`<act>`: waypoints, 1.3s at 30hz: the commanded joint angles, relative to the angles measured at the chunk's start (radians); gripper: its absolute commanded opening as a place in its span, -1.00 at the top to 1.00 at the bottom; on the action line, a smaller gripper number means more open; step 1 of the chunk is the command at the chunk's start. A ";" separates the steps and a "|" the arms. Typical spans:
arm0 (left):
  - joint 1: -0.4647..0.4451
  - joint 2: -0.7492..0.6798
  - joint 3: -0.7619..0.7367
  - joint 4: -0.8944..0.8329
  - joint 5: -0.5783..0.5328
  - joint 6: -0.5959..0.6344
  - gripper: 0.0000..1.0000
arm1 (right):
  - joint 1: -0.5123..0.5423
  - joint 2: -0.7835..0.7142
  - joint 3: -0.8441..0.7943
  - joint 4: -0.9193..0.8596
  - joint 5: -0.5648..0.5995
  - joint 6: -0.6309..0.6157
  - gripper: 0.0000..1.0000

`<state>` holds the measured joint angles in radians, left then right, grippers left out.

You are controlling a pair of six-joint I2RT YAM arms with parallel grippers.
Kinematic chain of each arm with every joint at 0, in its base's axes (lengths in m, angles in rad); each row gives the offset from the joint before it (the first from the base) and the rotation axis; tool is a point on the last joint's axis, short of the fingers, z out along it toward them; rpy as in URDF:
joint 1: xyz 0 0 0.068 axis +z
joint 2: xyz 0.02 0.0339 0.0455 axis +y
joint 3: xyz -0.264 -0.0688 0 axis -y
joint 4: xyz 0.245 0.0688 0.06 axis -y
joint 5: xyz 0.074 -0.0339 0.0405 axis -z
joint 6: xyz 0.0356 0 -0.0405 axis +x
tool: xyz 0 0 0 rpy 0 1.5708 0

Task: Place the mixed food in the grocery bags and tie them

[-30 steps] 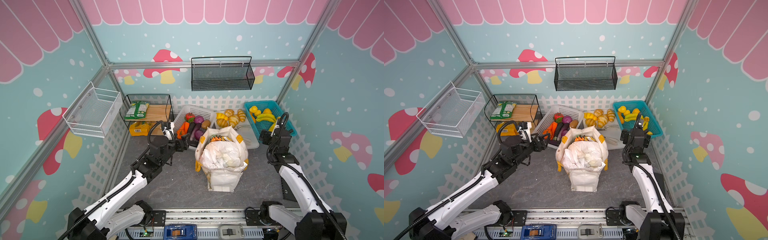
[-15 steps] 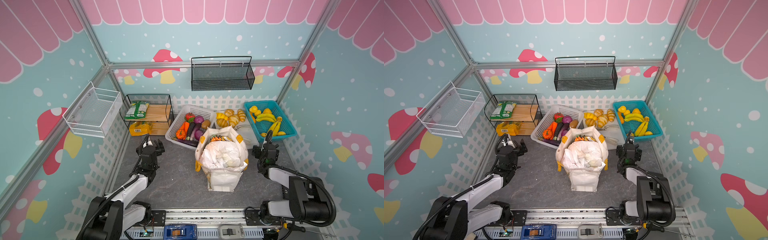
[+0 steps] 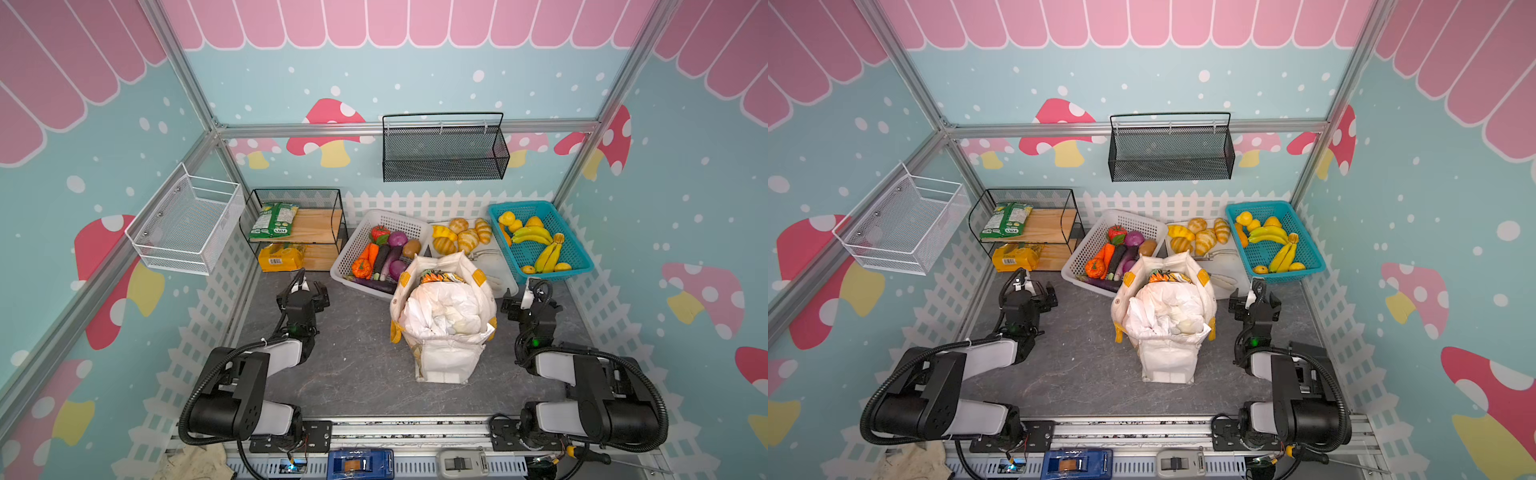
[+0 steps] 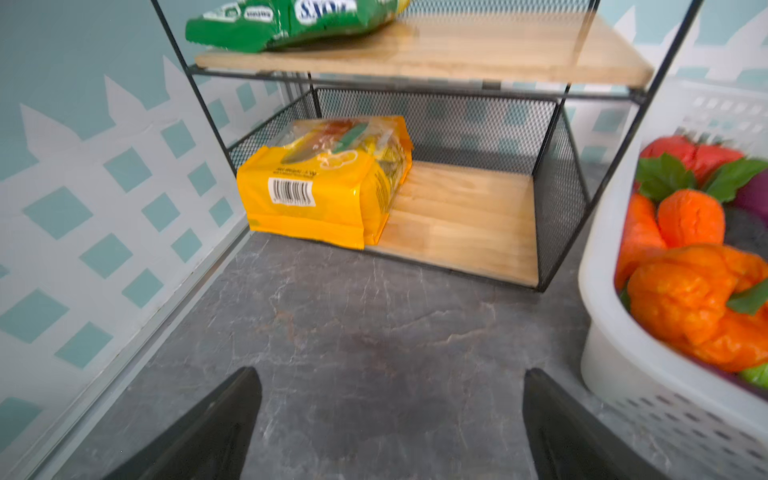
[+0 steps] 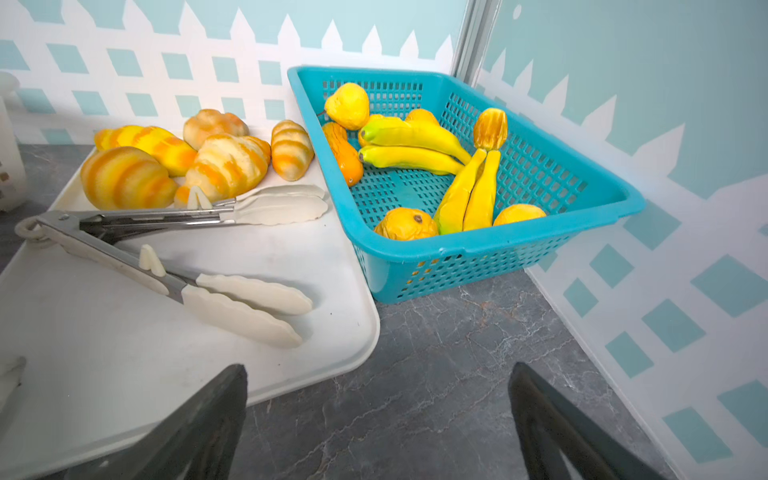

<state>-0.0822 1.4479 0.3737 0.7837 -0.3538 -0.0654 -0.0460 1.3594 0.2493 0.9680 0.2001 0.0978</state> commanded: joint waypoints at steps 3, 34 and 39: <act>0.047 0.074 -0.050 0.206 0.110 -0.016 -0.99 | -0.003 0.051 -0.075 0.296 -0.066 -0.010 -0.99; 0.047 0.088 -0.003 0.138 0.072 -0.019 -0.99 | 0.024 0.161 -0.088 0.421 -0.044 -0.043 -0.99; 0.044 0.089 -0.003 0.138 0.067 -0.016 -0.99 | 0.027 0.162 -0.086 0.417 -0.041 -0.045 -0.99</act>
<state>-0.0380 1.5345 0.3561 0.9028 -0.2764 -0.0788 -0.0250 1.5166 0.1513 1.3407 0.1432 0.0692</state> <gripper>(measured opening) 0.994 0.994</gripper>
